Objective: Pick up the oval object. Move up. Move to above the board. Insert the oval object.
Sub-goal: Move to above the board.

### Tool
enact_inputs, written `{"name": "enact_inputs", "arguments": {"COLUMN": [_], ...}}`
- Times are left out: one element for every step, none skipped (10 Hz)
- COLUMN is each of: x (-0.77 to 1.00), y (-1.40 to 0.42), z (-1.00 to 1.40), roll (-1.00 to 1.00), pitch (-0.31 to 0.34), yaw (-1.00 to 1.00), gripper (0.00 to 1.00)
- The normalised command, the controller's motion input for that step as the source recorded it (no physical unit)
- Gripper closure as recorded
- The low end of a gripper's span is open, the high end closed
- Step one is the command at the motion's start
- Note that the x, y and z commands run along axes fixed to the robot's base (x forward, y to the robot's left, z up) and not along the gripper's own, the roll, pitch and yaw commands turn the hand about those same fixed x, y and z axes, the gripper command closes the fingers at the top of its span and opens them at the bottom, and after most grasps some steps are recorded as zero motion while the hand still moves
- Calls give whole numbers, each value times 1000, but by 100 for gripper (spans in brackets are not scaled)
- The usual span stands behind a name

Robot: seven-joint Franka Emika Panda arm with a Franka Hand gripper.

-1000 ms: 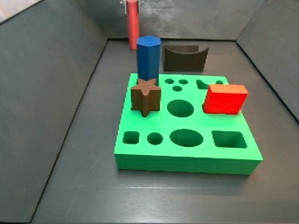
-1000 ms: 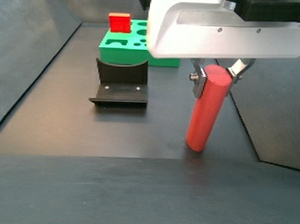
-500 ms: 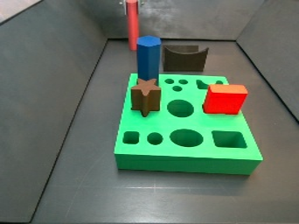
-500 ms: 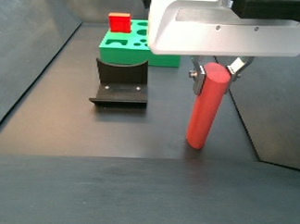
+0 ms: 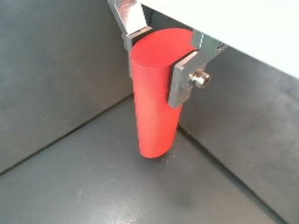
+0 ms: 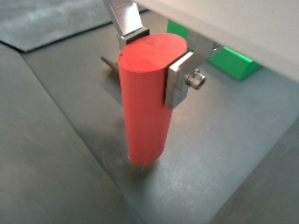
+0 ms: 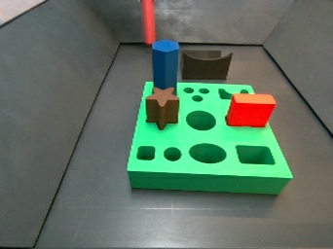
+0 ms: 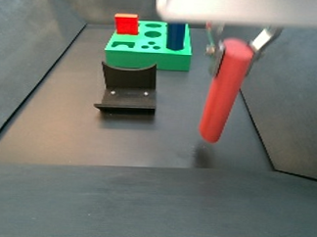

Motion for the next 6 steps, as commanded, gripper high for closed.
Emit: {"name": "enact_inputs", "arguments": {"x": [107,110,99,91,82,80], "y": [301,310,284,258,241,228], "z": [1000,1000,1000,1000,1000,1000], "roll": [241,229,174,101,61,42], "pitch": [-151,-114,-43,15,50,64], "yaw": [-63,-69,-64,-42,-34,-33], "gripper": [100,100,100,100,100,100]}}
